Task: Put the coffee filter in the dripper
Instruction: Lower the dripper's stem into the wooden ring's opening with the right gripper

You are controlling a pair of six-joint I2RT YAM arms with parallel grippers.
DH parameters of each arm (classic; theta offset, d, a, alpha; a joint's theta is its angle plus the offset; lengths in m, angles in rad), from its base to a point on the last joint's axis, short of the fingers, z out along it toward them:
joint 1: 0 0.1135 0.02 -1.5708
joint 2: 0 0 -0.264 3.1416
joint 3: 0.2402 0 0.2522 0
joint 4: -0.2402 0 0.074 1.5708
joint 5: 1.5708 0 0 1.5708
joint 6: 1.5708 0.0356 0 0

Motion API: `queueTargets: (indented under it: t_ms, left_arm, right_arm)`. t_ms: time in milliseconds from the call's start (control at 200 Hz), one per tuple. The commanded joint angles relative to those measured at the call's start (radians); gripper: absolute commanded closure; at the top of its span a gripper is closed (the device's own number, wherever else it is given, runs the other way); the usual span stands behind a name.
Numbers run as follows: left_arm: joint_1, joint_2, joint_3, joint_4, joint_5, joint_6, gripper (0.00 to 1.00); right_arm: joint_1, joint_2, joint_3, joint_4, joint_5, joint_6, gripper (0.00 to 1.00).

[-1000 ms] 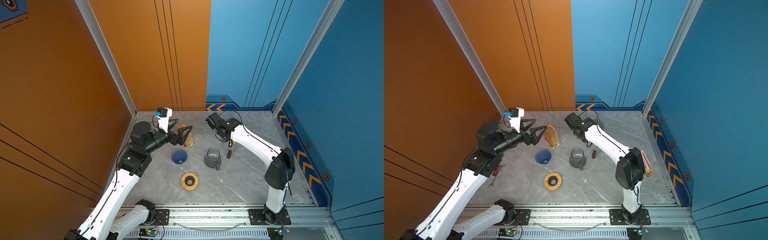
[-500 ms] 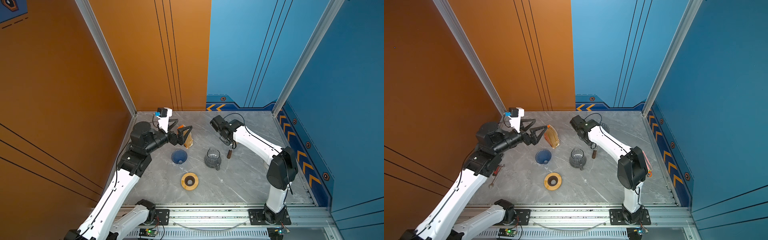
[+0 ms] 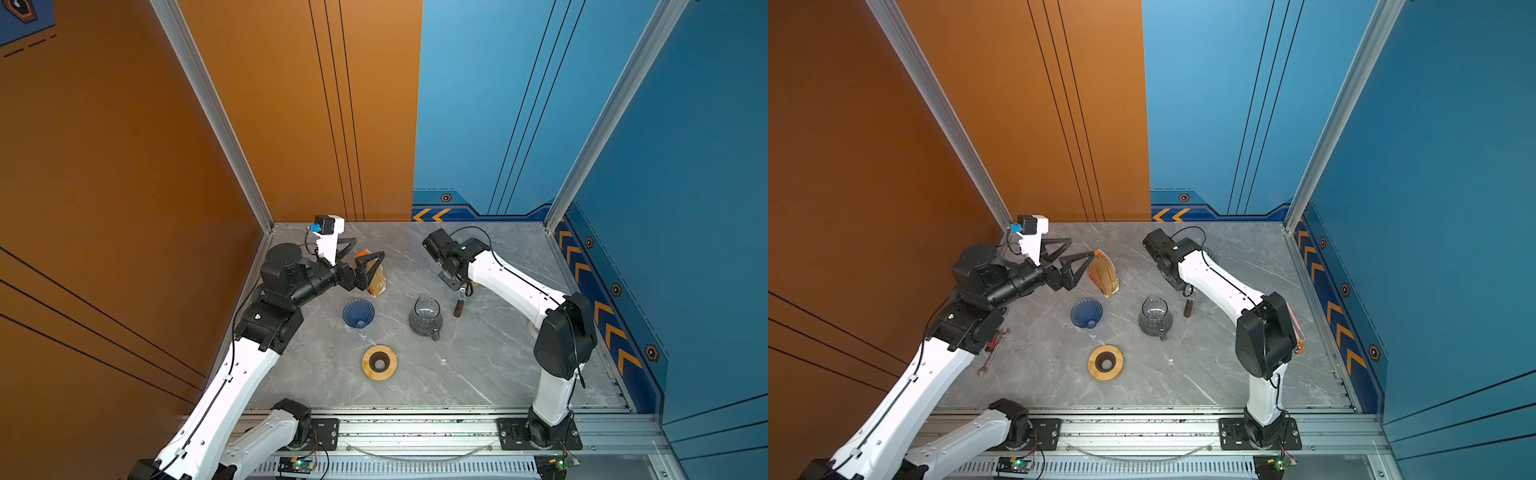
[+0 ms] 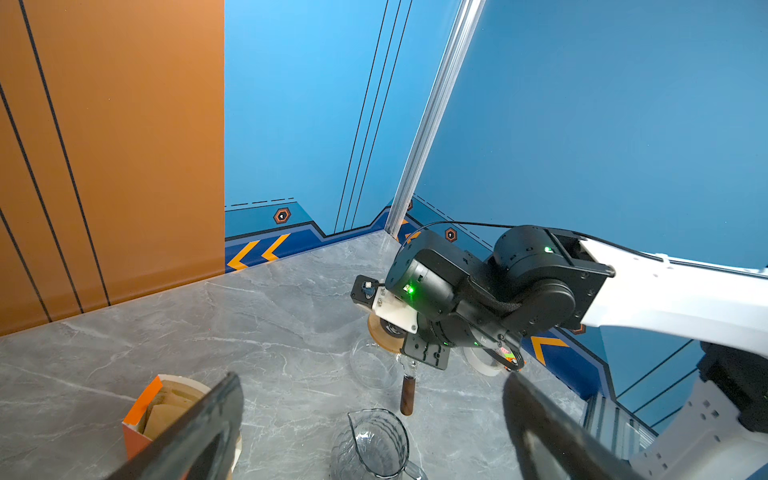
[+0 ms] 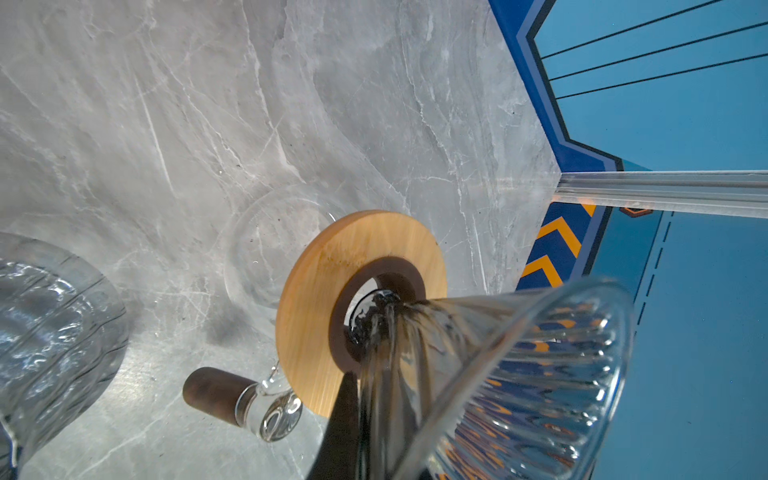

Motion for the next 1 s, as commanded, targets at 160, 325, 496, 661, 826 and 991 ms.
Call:
queueTargets:
  t_ms: [160, 325, 496, 661, 826, 991]
  left_arm:
    - [0.011, -0.005, -0.014, 0.027, 0.024, -0.006, 0.02]
    - [0.011, -0.003, -0.014, 0.027, 0.023, -0.004, 0.02]
    - [0.011, -0.004, -0.016, 0.027, 0.022, -0.004, 0.02]
    - [0.011, -0.004, -0.015, 0.027, 0.022, -0.005, 0.02]
    - [0.013, -0.004, -0.015, 0.027, 0.023, -0.006, 0.02]
    - [0.013, -0.004, -0.014, 0.027, 0.022, -0.007, 0.02]
  right_arm:
    - [-0.024, 0.001, -0.007, 0.010, -0.065, 0.002, 0.91]
    - [-0.028, 0.018, 0.007, 0.000, -0.077, -0.003, 0.91]
    - [-0.028, 0.028, 0.010, -0.002, -0.081, -0.003, 0.90]
    - [-0.026, 0.034, 0.010, -0.003, -0.081, -0.003, 0.89]
    - [-0.026, 0.034, 0.015, -0.004, -0.079, -0.003, 0.84]
    - [-0.025, 0.031, 0.027, -0.009, -0.071, -0.003, 0.76]
